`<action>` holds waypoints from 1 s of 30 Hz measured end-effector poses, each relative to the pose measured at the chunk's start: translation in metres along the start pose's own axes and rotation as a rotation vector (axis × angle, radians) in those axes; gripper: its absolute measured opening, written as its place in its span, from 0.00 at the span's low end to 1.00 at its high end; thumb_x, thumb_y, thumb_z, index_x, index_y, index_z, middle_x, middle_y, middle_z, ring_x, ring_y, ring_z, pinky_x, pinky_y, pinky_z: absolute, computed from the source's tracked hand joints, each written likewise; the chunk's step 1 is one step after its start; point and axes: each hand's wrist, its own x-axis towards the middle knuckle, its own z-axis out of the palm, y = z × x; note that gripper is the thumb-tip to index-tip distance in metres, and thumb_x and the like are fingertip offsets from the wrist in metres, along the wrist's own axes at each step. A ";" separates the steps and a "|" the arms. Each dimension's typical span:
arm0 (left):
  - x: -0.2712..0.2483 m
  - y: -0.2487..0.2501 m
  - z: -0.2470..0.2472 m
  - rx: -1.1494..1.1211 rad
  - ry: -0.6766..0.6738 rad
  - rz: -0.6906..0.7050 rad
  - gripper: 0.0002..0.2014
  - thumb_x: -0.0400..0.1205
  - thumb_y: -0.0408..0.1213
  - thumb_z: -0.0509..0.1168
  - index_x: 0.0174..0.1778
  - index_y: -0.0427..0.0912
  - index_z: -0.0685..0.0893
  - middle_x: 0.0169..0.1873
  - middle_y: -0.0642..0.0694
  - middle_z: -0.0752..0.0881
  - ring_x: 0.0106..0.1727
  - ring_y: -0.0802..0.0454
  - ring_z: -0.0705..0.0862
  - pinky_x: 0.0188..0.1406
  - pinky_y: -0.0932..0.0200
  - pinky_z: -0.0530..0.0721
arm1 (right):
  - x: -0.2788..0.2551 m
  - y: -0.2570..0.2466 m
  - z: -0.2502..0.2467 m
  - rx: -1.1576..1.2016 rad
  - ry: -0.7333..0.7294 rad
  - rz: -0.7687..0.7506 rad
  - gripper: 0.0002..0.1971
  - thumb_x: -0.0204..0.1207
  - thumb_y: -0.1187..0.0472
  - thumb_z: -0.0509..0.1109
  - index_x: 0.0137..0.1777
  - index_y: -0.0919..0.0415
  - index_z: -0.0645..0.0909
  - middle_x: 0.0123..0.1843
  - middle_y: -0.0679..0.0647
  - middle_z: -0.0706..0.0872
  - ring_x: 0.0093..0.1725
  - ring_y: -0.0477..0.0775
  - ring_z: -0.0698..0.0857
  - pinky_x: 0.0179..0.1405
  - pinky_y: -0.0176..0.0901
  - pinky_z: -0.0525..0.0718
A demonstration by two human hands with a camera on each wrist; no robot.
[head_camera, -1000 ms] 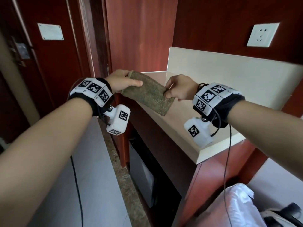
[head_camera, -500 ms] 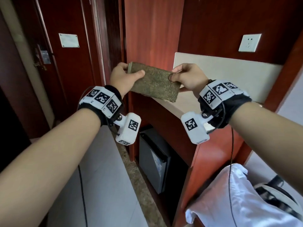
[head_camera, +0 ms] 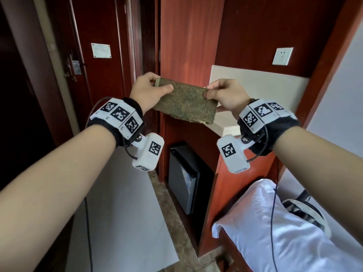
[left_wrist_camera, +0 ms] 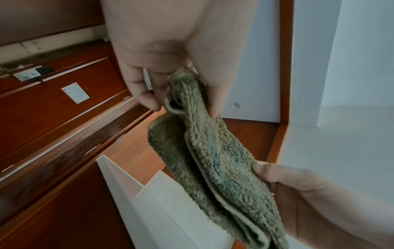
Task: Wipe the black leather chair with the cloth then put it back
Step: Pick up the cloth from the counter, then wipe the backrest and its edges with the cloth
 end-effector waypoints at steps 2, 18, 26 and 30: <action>-0.029 0.008 -0.001 0.006 -0.005 -0.002 0.09 0.76 0.37 0.73 0.37 0.50 0.77 0.35 0.51 0.82 0.36 0.57 0.82 0.33 0.66 0.82 | -0.028 -0.001 -0.008 -0.013 0.004 -0.006 0.10 0.74 0.68 0.70 0.36 0.54 0.76 0.31 0.49 0.79 0.26 0.42 0.78 0.26 0.38 0.80; -0.197 0.079 -0.086 0.099 0.147 0.054 0.14 0.74 0.38 0.74 0.37 0.55 0.73 0.36 0.53 0.81 0.41 0.52 0.82 0.41 0.55 0.83 | -0.201 -0.070 0.007 0.146 -0.080 -0.050 0.12 0.74 0.73 0.69 0.36 0.56 0.74 0.32 0.49 0.77 0.19 0.35 0.79 0.25 0.35 0.84; -0.302 0.091 -0.188 0.186 0.149 0.017 0.14 0.74 0.41 0.74 0.37 0.56 0.73 0.36 0.53 0.80 0.39 0.54 0.81 0.40 0.55 0.84 | -0.306 -0.112 0.070 0.154 -0.147 -0.064 0.11 0.74 0.71 0.70 0.37 0.55 0.76 0.34 0.50 0.80 0.33 0.45 0.83 0.35 0.42 0.87; -0.350 0.091 -0.235 0.223 0.124 -0.033 0.13 0.73 0.41 0.75 0.39 0.54 0.74 0.37 0.51 0.80 0.38 0.53 0.81 0.36 0.56 0.82 | -0.356 -0.119 0.108 0.146 -0.145 -0.040 0.10 0.73 0.70 0.71 0.37 0.55 0.78 0.36 0.50 0.81 0.34 0.46 0.83 0.31 0.40 0.88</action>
